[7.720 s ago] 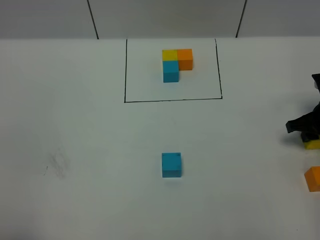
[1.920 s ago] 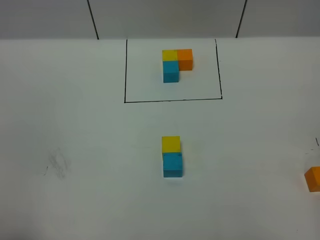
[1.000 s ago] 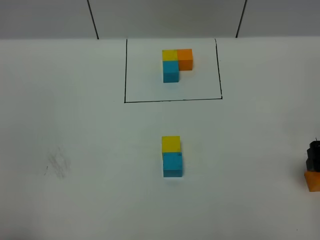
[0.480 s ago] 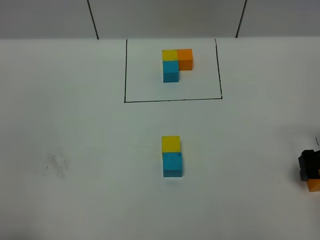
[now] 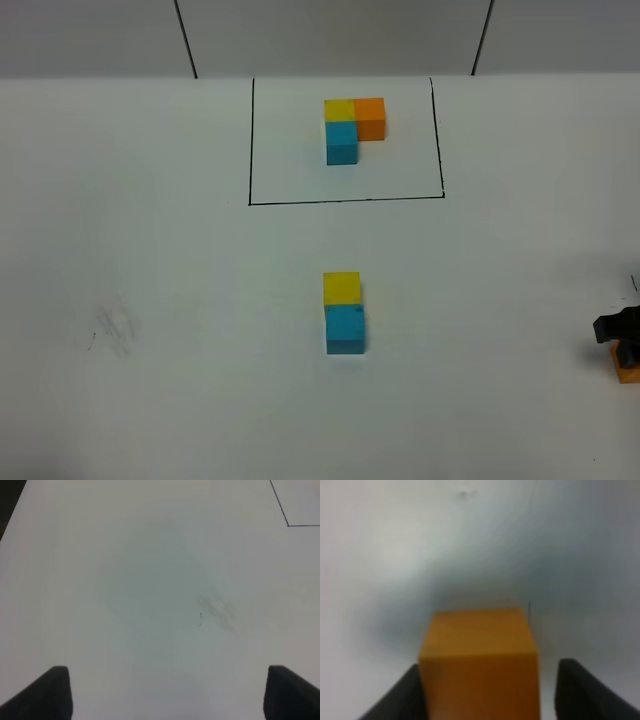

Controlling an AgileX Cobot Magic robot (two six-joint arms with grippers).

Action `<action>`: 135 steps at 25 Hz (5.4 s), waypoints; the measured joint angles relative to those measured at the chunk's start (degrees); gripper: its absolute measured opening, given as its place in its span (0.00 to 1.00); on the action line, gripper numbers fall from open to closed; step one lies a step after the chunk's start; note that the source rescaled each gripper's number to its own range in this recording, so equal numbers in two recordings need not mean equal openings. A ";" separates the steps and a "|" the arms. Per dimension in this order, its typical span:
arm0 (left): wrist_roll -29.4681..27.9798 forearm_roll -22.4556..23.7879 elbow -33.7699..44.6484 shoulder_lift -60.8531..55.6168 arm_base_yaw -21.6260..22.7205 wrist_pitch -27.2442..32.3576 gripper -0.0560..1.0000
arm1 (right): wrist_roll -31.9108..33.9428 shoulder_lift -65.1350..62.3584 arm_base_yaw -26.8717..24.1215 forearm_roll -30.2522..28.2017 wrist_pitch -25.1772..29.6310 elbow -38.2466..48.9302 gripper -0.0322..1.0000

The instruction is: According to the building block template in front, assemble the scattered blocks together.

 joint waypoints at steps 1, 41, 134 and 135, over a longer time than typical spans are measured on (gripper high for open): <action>0.00 0.00 0.00 0.00 0.00 0.00 0.66 | -0.05 0.00 0.00 0.00 -0.06 0.00 0.26; 0.00 0.00 0.00 0.00 0.00 -0.05 0.66 | -49.09 21.72 37.82 -0.06 18.89 -41.73 0.28; 0.00 0.02 0.04 0.00 0.00 0.00 0.66 | -16.74 -47.88 -14.14 -11.46 36.38 -16.97 1.00; 0.00 0.02 0.04 0.00 0.00 0.00 0.66 | -16.74 -52.01 -13.62 -10.13 35.86 -15.63 1.00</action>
